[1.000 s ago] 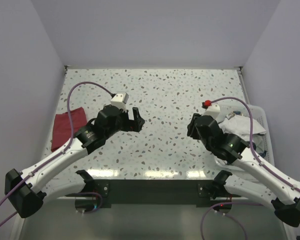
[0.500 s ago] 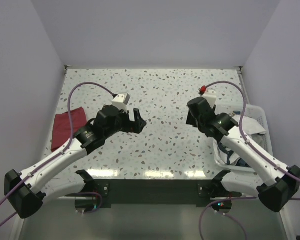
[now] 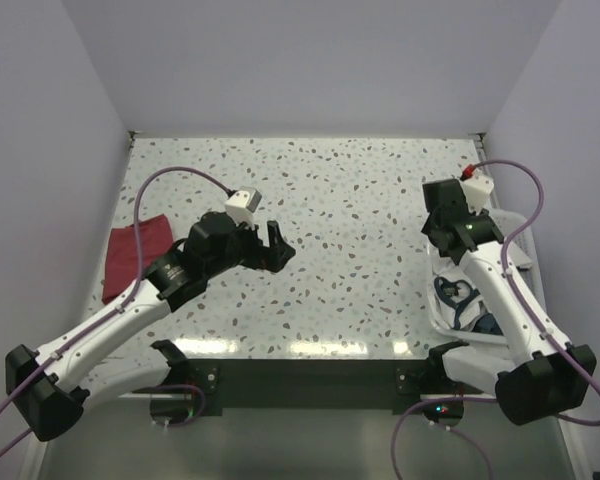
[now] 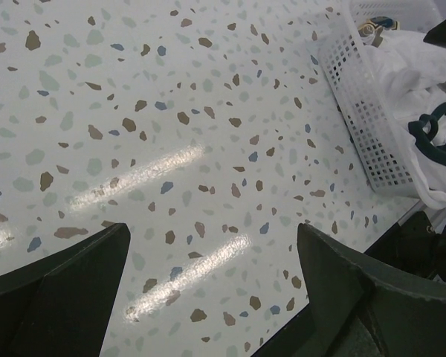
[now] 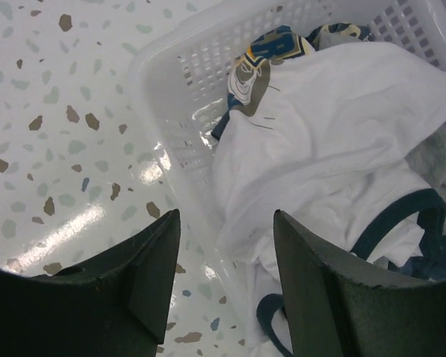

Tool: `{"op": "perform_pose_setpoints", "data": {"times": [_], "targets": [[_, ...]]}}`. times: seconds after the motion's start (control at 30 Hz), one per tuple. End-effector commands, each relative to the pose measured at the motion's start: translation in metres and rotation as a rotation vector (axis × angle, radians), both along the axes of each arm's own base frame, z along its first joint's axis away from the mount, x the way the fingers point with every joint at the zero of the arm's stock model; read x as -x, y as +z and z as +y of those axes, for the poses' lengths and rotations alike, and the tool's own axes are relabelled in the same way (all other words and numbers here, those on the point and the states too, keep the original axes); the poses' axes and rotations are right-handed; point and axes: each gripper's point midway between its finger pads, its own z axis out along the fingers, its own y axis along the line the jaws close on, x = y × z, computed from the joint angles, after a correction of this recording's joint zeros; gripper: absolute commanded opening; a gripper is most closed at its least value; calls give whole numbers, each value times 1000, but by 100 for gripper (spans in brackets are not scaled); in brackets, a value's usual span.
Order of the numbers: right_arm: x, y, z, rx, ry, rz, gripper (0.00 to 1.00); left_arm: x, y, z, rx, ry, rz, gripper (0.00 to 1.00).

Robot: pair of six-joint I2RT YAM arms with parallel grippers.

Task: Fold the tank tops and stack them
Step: Grab the tank top from the pile, then move the tank top to the center of the board

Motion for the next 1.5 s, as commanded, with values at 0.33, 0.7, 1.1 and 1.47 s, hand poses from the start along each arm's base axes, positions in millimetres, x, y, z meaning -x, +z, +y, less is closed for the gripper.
{"op": "perform_pose_setpoints", "data": {"times": [0.33, 0.7, 1.1, 1.47], "targets": [[20, -61, -18, -68, -128, 42, 57, 15, 6, -4, 32, -78, -21, 100], [9, 20, -32, -4, -147, -87, 0, 11, 11, -1, 38, -52, -37, 100], [-31, 272, 61, -235, 437, -653, 0, -3, 55, 22, 60, 96, -136, 100], [-14, 386, 194, -418, 875, -879, 0, -24, 91, 54, 84, 294, -205, 100]]}}
